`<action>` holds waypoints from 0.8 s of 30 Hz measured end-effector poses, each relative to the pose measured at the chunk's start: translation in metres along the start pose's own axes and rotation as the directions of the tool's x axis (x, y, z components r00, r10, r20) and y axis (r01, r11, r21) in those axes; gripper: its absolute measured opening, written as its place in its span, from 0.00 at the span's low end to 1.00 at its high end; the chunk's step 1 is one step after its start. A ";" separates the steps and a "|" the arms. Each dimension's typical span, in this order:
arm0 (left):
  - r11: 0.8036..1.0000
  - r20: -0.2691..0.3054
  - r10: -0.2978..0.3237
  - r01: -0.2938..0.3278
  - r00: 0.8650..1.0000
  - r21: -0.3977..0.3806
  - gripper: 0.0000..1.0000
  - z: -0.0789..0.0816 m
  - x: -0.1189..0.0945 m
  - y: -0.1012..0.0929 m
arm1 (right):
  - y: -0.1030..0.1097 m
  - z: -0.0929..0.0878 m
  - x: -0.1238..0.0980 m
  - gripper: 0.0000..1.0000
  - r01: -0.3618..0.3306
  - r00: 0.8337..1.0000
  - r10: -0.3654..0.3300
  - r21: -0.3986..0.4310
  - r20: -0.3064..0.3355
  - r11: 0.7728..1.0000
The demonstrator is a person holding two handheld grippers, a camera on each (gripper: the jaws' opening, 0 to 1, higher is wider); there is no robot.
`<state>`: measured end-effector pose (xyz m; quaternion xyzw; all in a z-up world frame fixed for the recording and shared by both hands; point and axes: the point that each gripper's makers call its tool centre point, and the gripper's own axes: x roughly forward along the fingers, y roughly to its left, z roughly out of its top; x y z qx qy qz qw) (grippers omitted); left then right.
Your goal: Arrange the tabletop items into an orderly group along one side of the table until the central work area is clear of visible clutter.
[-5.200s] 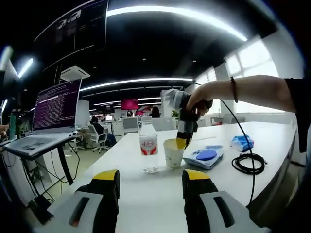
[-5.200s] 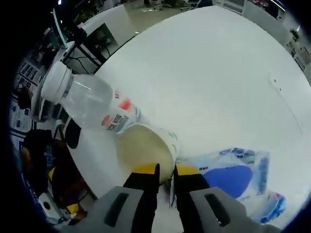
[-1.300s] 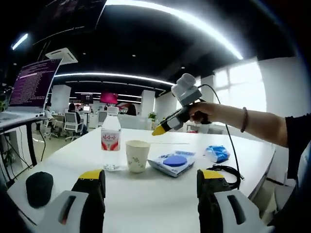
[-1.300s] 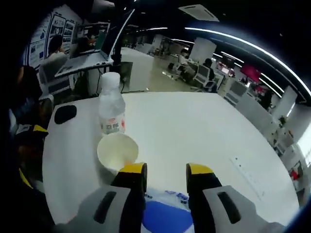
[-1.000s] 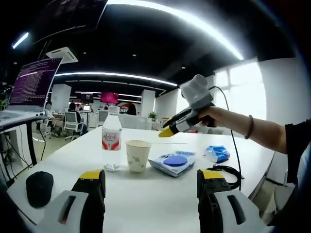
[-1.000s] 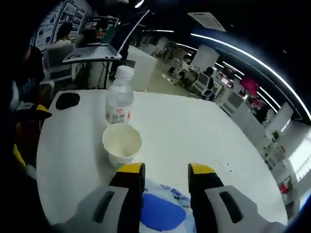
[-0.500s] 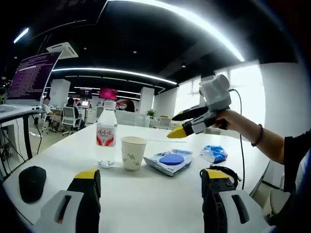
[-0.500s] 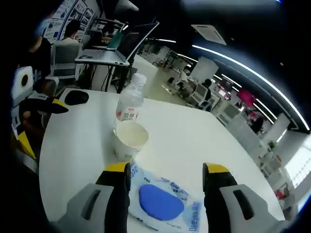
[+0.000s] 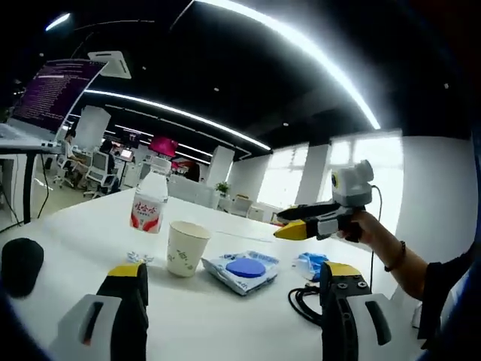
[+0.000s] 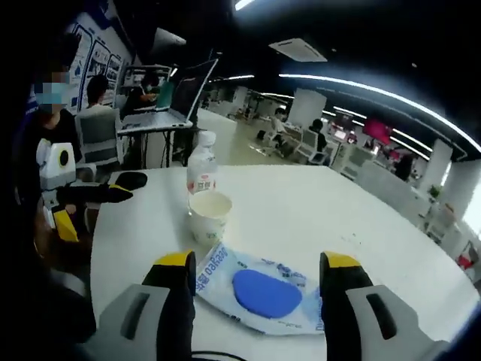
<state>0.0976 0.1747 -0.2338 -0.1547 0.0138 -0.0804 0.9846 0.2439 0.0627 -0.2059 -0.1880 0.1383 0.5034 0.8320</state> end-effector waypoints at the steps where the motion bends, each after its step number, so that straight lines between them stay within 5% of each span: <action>1: 1.000 0.003 0.004 -0.004 1.000 0.000 0.99 0.000 0.002 0.000 | -0.007 -0.004 -0.002 0.63 0.005 1.000 -0.005 0.017 -0.002 1.000; 9: 0.998 0.002 -0.036 0.036 0.999 -0.058 1.00 -0.004 0.018 -0.012 | -0.027 -0.024 -0.012 0.62 -0.001 1.000 0.001 0.114 0.004 0.993; 24: 0.995 -0.027 -0.038 0.035 0.999 -0.089 1.00 -0.011 0.042 -0.017 | -0.050 -0.052 -0.017 0.60 0.070 0.997 -0.063 0.138 -0.049 0.988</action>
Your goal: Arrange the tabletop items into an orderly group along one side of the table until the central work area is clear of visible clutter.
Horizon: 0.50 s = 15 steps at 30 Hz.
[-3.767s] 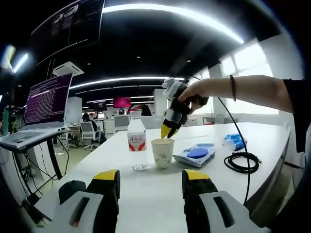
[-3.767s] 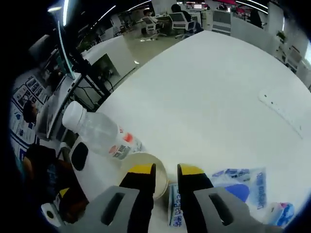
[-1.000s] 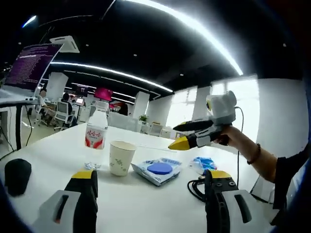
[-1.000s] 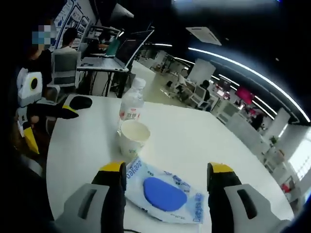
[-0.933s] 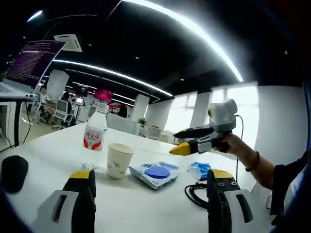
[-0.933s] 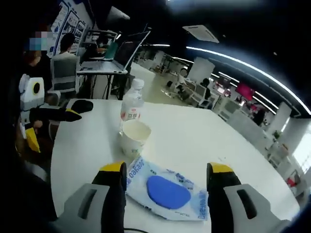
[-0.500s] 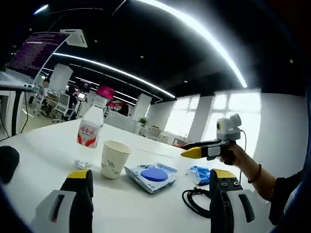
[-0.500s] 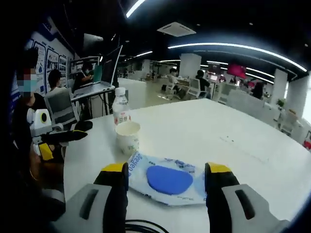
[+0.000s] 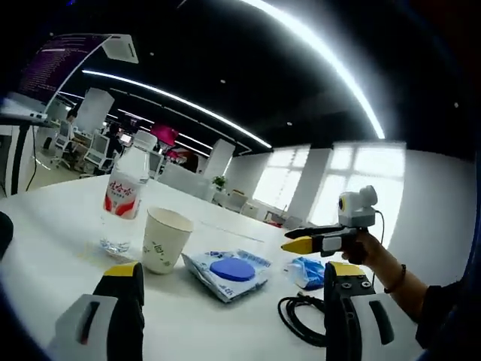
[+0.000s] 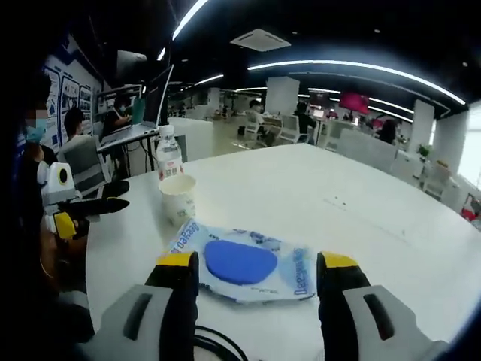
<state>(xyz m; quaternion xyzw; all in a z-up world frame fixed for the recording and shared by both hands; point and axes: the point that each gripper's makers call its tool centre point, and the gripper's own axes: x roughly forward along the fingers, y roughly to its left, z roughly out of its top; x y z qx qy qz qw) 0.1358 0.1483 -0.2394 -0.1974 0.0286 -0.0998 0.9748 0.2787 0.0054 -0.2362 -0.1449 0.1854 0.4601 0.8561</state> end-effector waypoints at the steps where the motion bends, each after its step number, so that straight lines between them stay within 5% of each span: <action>1: 1.000 -0.007 0.001 -0.001 1.000 -0.005 1.00 -0.001 0.002 0.000 | -0.003 -0.002 0.001 0.60 0.010 1.000 -0.010 0.004 -0.001 1.000; 15: 0.998 -0.082 -0.006 0.001 0.997 -0.064 1.00 -0.027 0.034 -0.005 | -0.038 -0.026 0.021 0.52 0.094 0.993 -0.086 0.115 -0.077 0.989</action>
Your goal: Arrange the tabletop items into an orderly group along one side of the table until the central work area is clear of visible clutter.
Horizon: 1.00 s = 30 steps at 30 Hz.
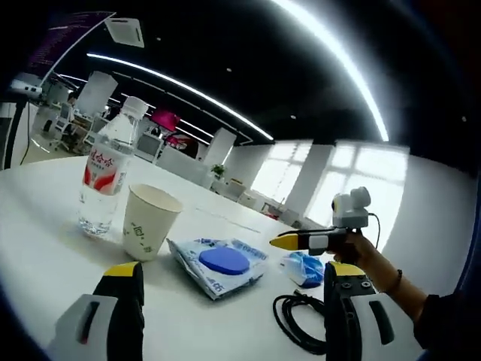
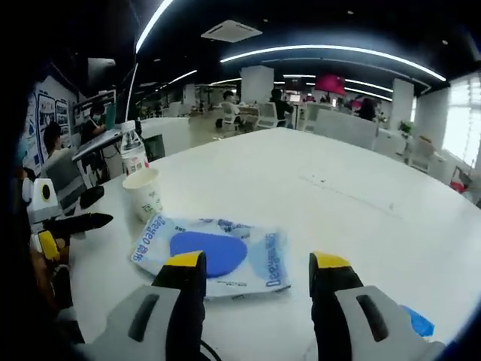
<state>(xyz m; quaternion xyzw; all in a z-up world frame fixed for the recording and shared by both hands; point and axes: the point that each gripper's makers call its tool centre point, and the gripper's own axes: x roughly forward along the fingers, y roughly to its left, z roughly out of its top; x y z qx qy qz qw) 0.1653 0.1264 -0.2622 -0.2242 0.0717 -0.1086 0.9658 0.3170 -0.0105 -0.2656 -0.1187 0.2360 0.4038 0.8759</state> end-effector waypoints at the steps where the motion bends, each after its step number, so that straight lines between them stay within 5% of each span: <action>1: 1.000 -0.004 0.002 -0.002 1.000 -0.003 1.00 -0.001 0.002 0.001 | 0.000 0.000 0.002 0.52 -0.001 1.000 0.001 -0.002 -0.001 1.000; 17: 0.997 -0.074 0.060 -0.064 0.995 -0.045 0.99 -0.026 0.044 0.011 | -0.022 -0.023 0.031 0.41 0.064 0.996 -0.061 0.040 -0.071 0.997; 22: 0.989 -0.013 0.137 -0.138 0.990 -0.047 0.99 -0.014 0.054 0.021 | -0.027 -0.031 0.035 0.40 0.101 0.990 -0.098 0.025 -0.099 0.995; 23: 0.989 -0.059 0.136 -0.139 0.989 -0.043 0.98 -0.020 0.056 0.021 | -0.028 -0.032 0.035 0.40 0.117 0.988 -0.115 0.014 -0.103 0.993; 30: 0.978 -0.052 0.209 -0.210 0.977 -0.008 0.82 -0.021 0.059 0.026 | -0.029 -0.036 0.036 0.36 0.120 0.987 -0.114 0.046 -0.113 0.992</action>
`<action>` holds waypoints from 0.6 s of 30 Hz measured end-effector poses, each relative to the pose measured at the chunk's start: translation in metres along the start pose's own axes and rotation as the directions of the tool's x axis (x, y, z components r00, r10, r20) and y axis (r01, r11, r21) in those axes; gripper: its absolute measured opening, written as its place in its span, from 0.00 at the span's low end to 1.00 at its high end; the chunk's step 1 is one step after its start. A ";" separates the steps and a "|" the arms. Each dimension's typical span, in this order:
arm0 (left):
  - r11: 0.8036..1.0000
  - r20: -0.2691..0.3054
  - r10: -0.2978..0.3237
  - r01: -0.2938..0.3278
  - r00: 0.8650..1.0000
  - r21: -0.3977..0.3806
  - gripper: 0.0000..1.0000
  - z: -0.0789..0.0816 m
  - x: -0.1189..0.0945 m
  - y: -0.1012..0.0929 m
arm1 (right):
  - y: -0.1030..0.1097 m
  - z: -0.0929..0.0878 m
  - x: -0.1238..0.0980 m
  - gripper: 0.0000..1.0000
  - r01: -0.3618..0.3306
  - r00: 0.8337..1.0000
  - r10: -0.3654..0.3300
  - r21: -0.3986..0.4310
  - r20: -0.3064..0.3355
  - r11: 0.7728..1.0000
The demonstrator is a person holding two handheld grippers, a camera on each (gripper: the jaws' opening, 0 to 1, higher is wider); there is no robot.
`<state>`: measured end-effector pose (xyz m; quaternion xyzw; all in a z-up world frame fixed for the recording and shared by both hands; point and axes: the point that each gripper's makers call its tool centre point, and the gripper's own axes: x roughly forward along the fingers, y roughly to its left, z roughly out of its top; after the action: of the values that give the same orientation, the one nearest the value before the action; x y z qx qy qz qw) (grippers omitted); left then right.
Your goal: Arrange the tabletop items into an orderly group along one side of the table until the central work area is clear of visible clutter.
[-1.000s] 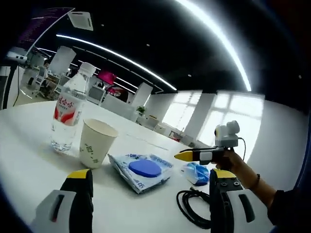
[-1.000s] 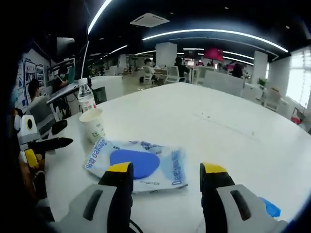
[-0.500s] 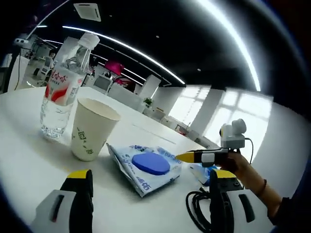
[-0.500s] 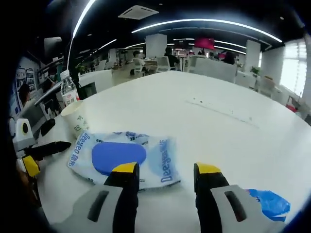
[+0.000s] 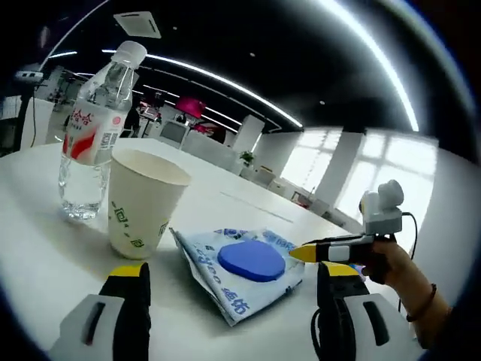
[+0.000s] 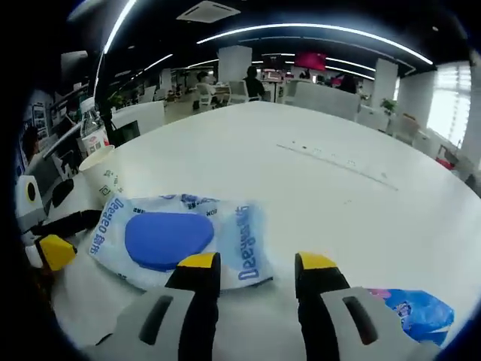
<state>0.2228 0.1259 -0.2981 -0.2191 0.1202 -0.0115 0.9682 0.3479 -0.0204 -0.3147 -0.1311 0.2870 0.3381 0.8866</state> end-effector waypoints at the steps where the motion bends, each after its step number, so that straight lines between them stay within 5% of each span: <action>1: 1.000 0.006 0.028 -0.028 1.000 -0.015 0.75 0.000 0.000 0.005 | 0.000 -0.001 0.000 0.35 0.000 1.000 0.000 -0.006 -0.004 1.000; 14: 0.998 -0.041 0.008 -0.011 0.999 -0.061 0.29 -0.012 0.000 0.004 | 0.011 -0.009 0.001 0.27 -0.028 0.999 0.027 -0.046 -0.023 0.999; 18: 0.999 -0.074 -0.016 0.012 0.997 -0.051 0.25 -0.018 -0.001 0.000 | 0.011 -0.007 0.001 0.22 -0.019 1.000 0.016 -0.092 -0.027 0.996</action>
<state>0.2173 0.1185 -0.3140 -0.2438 0.1548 -0.0233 0.9571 0.3382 -0.0149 -0.3216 -0.1738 0.2839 0.3569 0.8728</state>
